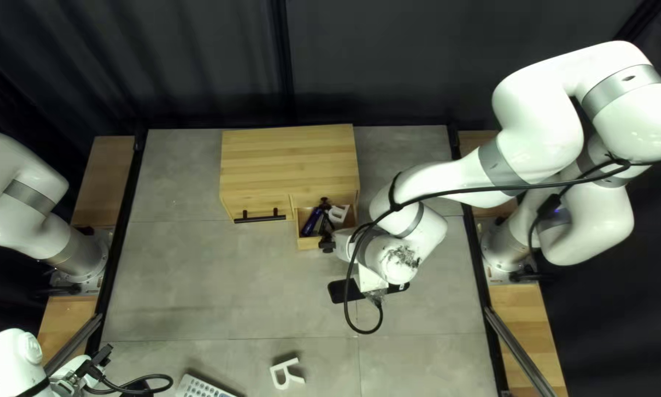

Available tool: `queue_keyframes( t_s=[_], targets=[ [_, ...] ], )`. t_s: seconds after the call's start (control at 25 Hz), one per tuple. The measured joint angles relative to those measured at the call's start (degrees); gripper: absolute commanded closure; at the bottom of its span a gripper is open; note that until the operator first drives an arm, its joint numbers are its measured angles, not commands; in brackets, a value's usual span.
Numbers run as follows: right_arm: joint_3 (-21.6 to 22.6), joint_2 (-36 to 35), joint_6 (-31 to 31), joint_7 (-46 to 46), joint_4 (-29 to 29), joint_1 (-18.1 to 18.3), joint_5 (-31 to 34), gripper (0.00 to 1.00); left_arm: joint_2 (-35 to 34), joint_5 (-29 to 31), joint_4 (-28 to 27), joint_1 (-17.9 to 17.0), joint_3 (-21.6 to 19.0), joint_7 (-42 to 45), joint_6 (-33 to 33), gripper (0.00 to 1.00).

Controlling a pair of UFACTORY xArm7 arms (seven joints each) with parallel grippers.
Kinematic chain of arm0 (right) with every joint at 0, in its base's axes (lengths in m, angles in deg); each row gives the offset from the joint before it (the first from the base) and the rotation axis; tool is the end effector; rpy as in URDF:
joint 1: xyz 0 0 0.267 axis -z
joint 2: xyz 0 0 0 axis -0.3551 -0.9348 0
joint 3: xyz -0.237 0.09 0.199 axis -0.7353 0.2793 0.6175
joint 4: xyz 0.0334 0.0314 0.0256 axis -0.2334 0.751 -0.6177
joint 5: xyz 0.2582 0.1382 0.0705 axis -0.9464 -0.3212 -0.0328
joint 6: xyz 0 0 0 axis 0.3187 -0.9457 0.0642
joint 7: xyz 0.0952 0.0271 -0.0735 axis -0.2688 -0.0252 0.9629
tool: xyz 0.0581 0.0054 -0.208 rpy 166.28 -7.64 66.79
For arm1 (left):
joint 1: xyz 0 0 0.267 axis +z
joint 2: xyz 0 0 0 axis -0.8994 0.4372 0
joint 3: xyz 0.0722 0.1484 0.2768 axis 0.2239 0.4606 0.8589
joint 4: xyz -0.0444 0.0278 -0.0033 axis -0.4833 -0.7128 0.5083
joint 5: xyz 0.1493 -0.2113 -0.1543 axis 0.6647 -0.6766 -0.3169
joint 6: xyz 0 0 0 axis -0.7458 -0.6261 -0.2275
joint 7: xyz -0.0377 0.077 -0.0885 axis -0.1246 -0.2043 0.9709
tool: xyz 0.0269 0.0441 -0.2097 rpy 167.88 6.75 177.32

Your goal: Open drawers and place objects into drawer and close

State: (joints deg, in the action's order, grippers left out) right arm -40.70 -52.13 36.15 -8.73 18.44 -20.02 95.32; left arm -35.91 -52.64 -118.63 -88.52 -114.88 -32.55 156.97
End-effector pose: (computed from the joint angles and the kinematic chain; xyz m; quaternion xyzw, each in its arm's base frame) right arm 0.4111 -0.0546 0.1214 0.6230 0.7167 -0.1114 0.2929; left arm 0.1235 -0.2381 0.1898 -0.9249 0.3237 0.1772 0.0912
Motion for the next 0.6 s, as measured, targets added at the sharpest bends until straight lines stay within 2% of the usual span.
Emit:
queue_keyframes(
  t_s=[0.4, 0.6],
  targets=[
    [-0.1, -0.4, 0.0, 1.0, -0.7, 0.1, -0.2, 0.00, 0.0, 0.0, 0.0, 0.0, 0.0, 0.0, 0.0, 0.00],
    [0.3, 0.4, -1.2, 2.4, -0.7, -0.3, -2.3, 0.00, 0.0, 0.0, 0.0, 0.0, 0.0, 0.0, 0.0, 0.00]
  ],
)
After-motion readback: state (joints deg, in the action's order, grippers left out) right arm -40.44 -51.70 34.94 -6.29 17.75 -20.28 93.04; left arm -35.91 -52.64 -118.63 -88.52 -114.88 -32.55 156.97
